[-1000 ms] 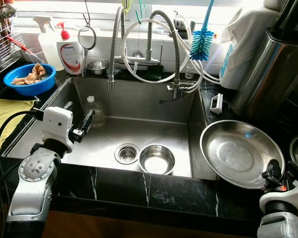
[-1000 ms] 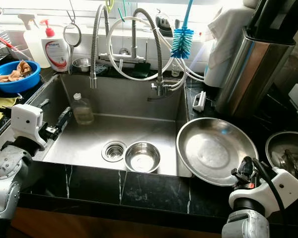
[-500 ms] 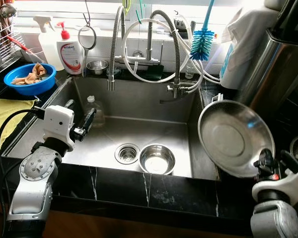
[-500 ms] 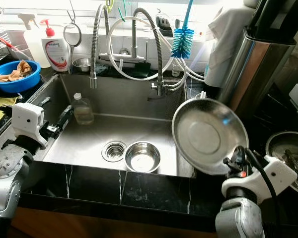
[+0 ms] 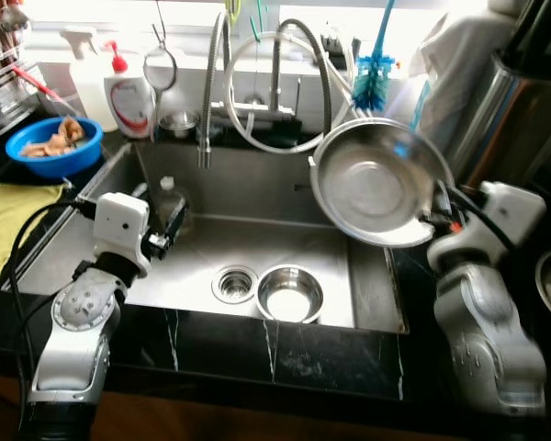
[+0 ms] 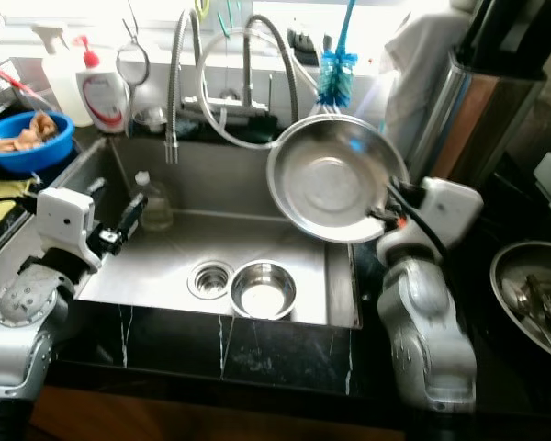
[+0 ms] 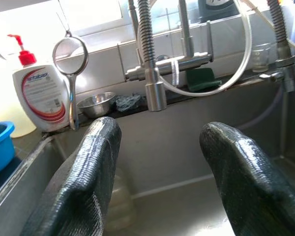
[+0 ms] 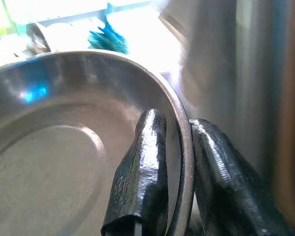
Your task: Kitchen organization
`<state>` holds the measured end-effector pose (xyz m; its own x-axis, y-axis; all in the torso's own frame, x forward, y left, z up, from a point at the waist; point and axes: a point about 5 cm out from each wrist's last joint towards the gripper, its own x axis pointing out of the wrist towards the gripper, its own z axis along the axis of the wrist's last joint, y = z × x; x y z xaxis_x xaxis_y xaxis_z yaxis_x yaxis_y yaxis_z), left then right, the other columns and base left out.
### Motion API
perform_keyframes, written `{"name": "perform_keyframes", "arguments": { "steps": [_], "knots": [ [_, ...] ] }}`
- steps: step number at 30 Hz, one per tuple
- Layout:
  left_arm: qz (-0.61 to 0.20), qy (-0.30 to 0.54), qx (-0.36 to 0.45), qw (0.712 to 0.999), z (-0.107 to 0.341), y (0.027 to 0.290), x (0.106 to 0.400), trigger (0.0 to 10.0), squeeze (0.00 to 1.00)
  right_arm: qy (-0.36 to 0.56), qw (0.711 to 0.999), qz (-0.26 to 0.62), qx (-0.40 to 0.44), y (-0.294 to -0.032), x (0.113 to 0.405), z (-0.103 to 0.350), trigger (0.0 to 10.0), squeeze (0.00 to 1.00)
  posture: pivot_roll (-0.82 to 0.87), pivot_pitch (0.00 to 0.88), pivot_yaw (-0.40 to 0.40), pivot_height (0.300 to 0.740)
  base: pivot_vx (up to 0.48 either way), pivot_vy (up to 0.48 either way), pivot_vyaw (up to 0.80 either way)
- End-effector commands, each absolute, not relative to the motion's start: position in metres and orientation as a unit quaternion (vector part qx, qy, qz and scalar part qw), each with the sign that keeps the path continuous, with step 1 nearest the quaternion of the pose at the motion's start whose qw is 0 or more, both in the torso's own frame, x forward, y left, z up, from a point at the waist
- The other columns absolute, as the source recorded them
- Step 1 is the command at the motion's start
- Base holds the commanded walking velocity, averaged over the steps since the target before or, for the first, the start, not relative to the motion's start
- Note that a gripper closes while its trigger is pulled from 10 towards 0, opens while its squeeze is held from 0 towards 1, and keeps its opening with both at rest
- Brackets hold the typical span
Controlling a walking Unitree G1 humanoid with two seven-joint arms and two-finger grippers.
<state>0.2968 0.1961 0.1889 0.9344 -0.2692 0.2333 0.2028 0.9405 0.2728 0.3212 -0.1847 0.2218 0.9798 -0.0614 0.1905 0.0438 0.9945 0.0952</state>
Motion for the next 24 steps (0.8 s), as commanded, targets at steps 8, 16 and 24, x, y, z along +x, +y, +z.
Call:
{"name": "perform_keyframes", "arguments": {
  "steps": [8,16,24],
  "knots": [
    [-0.122,-0.142,0.128,0.974,0.190,0.194,0.299,10.0,0.00,-0.070,0.990,0.089,-0.081,-0.161,0.351,0.219,10.0,0.00,-0.01,0.000,-0.019,0.740,0.000,0.000,0.00],
    [-0.127,-0.141,0.123,0.974,0.188,0.192,0.300,10.0,0.00,-0.034,0.973,0.145,-0.175,-0.153,0.363,0.206,10.0,0.00,0.00,0.000,-0.019,0.740,0.000,0.000,0.00],
    [-0.132,-0.142,0.117,0.974,0.187,0.188,0.301,10.0,0.00,0.016,0.952,0.197,-0.235,-0.151,0.368,0.187,10.0,0.00,0.00,0.000,-0.024,0.740,0.000,0.000,0.00]
  ]
}}
